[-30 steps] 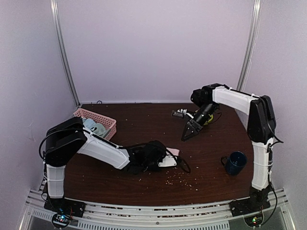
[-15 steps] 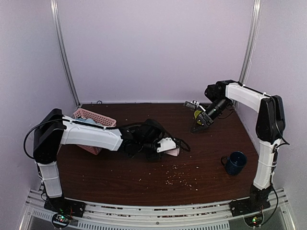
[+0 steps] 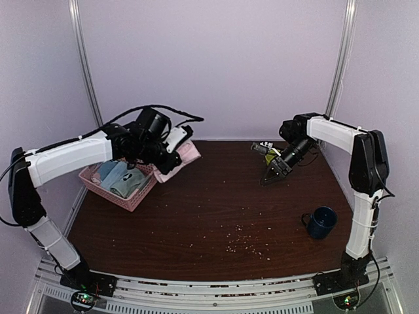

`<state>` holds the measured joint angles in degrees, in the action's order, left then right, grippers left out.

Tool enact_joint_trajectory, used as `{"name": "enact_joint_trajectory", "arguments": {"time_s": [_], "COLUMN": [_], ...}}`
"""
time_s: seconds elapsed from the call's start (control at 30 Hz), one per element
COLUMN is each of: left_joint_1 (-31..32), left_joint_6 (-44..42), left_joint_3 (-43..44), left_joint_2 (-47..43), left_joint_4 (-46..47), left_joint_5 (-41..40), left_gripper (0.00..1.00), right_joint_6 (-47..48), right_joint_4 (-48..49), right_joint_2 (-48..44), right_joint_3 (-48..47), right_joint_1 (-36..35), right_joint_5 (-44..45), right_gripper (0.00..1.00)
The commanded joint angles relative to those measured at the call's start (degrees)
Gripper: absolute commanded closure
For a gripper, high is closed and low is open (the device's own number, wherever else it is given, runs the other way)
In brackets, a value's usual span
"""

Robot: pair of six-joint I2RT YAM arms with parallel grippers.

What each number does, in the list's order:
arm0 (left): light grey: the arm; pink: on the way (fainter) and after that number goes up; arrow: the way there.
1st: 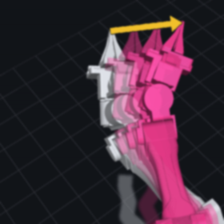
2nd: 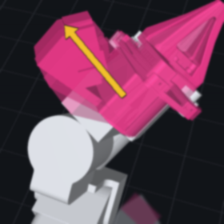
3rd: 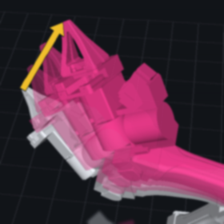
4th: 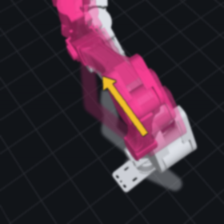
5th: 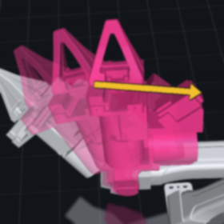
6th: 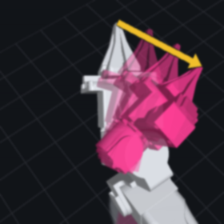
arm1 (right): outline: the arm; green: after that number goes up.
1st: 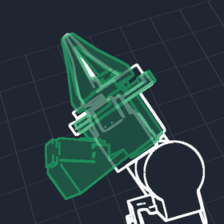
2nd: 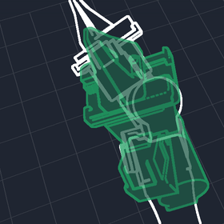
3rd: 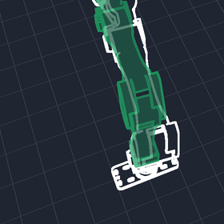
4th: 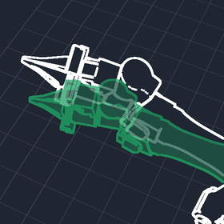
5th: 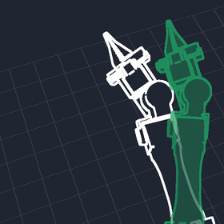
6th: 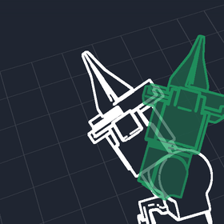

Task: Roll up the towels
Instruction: Place the towel in the storage box.

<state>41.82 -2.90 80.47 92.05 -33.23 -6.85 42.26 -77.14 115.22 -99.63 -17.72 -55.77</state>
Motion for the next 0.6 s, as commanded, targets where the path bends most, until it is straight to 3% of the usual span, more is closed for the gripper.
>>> {"name": "enact_joint_trajectory", "arguments": {"time_s": [0.0, 0.13, 0.3, 0.57], "left_joint_1": [-8.8, -18.2, -24.6, -29.0], "left_joint_6": [9.3, 10.5, 9.0, 6.4], "left_joint_3": [0.6, -3.1, -4.6, -3.7], "left_joint_2": [-5.0, -7.3, -6.2, -0.9], "left_joint_4": [-9.0, -10.3, -10.4, -10.0], "left_joint_5": [1.3, 9.3, 13.3, 17.0], "left_gripper": [1.0, 1.0, 1.0, 1.0], "right_joint_6": [2.7, 3.5, 4.0, 4.4], "right_joint_4": [-0.6, -0.6, -0.6, -0.6], "right_joint_2": [1.2, 1.3, 1.2, 1.2], "right_joint_3": [1.4, 2.7, 3.7, 4.7], "right_joint_1": [0.3, 0.3, 0.4, 0.3], "right_joint_5": [-1.8, -2.0, -2.4, -2.5], "right_gripper": [0.5, 0.5, 0.51, 0.51]}}
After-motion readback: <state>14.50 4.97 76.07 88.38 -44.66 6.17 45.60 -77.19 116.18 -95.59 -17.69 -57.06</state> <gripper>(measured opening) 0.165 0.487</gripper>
